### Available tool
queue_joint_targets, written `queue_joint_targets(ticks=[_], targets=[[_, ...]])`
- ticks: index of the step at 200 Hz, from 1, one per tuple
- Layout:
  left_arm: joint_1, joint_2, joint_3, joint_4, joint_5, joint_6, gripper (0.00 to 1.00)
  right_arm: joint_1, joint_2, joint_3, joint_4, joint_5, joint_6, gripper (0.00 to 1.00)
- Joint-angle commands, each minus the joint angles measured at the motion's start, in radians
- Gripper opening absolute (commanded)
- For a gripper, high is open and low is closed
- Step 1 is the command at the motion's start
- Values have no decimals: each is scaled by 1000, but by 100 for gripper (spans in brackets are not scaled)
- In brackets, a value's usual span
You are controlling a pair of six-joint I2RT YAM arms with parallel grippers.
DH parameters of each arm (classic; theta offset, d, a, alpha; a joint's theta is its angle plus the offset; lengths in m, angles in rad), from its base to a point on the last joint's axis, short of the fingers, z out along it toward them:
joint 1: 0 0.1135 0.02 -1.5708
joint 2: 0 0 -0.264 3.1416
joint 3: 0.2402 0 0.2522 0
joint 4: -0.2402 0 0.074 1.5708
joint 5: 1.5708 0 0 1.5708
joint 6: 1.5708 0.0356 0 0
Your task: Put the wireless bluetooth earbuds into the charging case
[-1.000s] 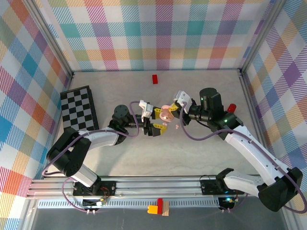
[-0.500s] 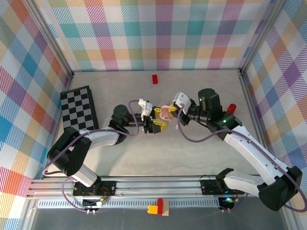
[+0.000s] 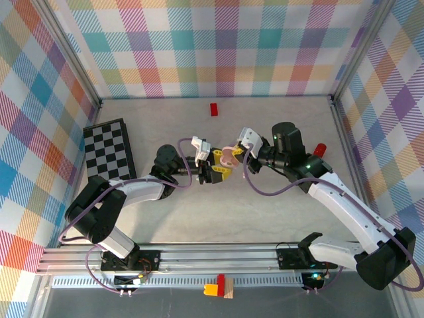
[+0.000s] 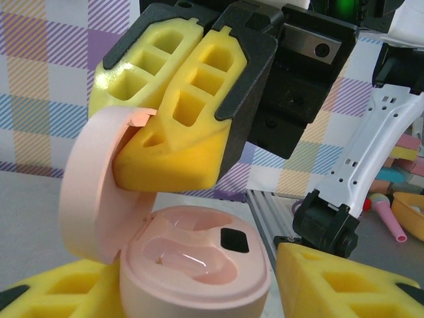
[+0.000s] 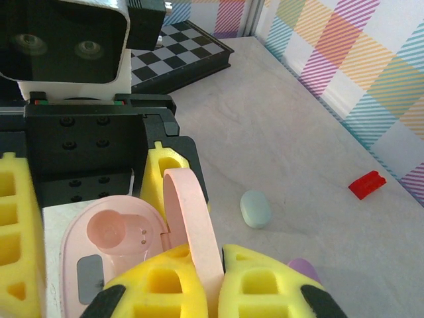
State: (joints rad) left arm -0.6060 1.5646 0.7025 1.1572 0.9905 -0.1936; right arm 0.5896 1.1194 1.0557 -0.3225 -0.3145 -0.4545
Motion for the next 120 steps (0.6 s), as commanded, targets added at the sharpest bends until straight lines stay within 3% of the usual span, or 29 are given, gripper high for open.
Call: queue_joint_targets(ticks=[1,88,109,120], targets=[[-3,2,22,21,25,20,48,6,12,19,-13,-36,-19,0],[-2,-24,3,-30,6,85,41,4,4,33,4,-41,44,0],[-1,-33,-4,-38,-18,98,40,-5,0,43,19,-22,118,32],[-1,-39,0,-81,-54,101,40,-35,-15,40,52,-53,202,39]])
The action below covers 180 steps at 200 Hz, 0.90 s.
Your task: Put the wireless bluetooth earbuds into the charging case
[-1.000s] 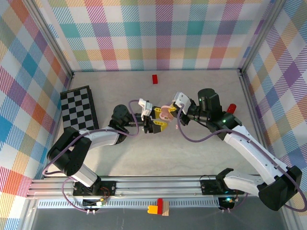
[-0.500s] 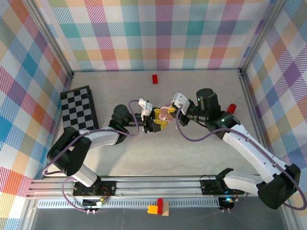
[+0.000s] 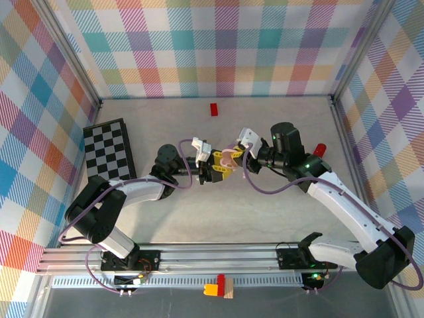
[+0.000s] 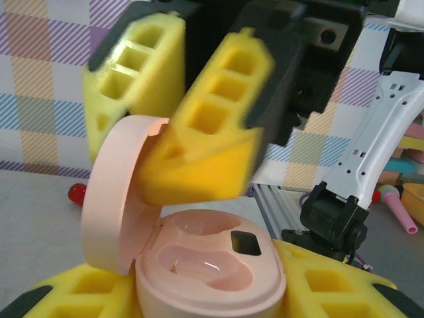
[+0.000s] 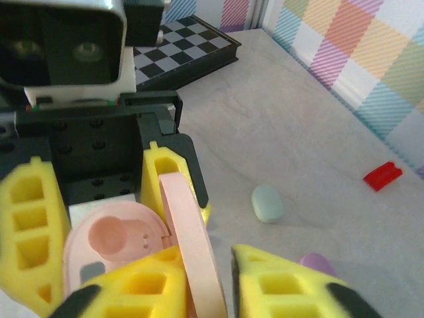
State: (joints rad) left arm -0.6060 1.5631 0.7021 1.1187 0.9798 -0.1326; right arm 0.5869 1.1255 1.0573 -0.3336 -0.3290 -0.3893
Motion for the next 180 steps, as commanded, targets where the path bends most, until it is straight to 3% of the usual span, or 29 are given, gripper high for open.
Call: queue_joint_targets(ticks=[1,42,61,80,91,112,180], targets=[[-1,-39,1,-48,-47,41,40,-36,-23,37,68,-45,145,40],[2,-72,-30,-81,-140,128,40,-194,-115,-79,311,-291,498,59],[2,-90,-52,-61,-203,138,40,-264,-146,-144,381,-288,674,63],[2,-112,-67,-60,-235,153,40,-320,-172,-207,365,-207,798,66],[2,-123,-70,-62,-244,142,40,-336,-178,-230,306,-131,821,66],[2,-138,-81,-37,-258,129,40,-357,-136,-251,206,-99,834,65],[2,-152,-107,58,-362,23,40,-353,179,-224,64,-124,787,57]])
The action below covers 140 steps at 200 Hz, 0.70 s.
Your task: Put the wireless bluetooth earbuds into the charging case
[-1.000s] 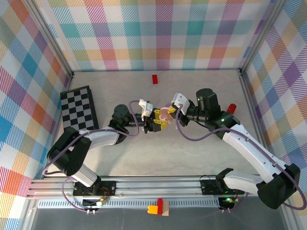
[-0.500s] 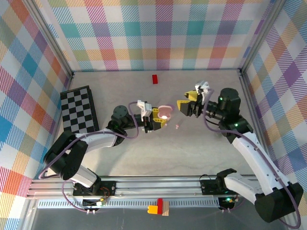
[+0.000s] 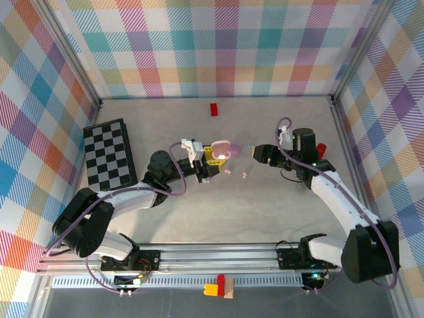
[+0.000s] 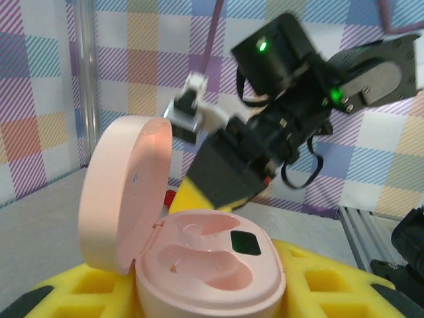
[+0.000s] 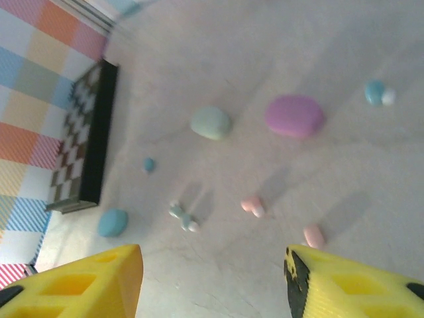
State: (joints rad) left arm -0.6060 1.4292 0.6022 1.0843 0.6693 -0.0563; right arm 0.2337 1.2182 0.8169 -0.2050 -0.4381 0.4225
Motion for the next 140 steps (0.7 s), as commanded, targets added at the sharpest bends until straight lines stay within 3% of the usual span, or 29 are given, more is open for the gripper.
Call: queue_joint_targets(ticks=[1,54,140], targets=[[2,-17,-8,96,-55,-54,40,1,89,17,-65,-15,-26,58],[2,-14,-27,164,-92,-85,39,57,313,32,20,-26,-14,57],[2,-36,-24,99,-73,-85,39,75,487,101,70,-28,-36,56]])
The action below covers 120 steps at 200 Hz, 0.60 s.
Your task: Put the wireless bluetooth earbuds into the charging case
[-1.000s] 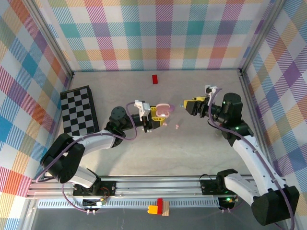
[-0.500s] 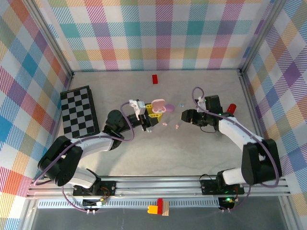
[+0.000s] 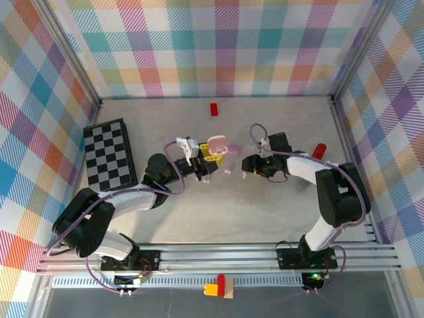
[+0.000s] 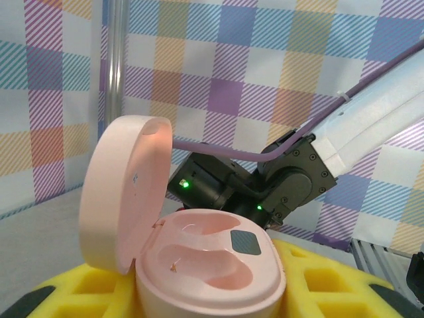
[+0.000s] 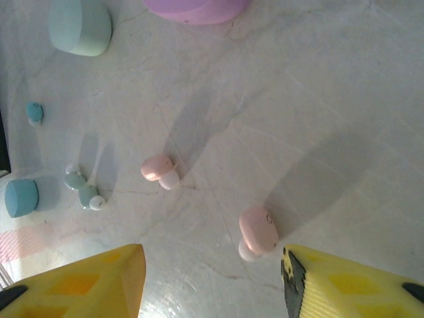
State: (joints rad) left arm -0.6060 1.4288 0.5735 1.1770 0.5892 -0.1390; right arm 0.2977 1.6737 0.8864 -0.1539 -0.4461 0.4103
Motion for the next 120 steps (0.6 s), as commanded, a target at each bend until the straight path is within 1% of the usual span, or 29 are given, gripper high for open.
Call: queue_joint_targets(ticks=[1,59,120], targets=[[2,-37,4,5,8,-2,39,12,33,33,19,-20,-26,56],[2,-65,5,-43,8,38,38,47,107,51,26,-18,-23,55],[2,-85,6,-88,11,67,38,50,95,23,50,-24,2,47]])
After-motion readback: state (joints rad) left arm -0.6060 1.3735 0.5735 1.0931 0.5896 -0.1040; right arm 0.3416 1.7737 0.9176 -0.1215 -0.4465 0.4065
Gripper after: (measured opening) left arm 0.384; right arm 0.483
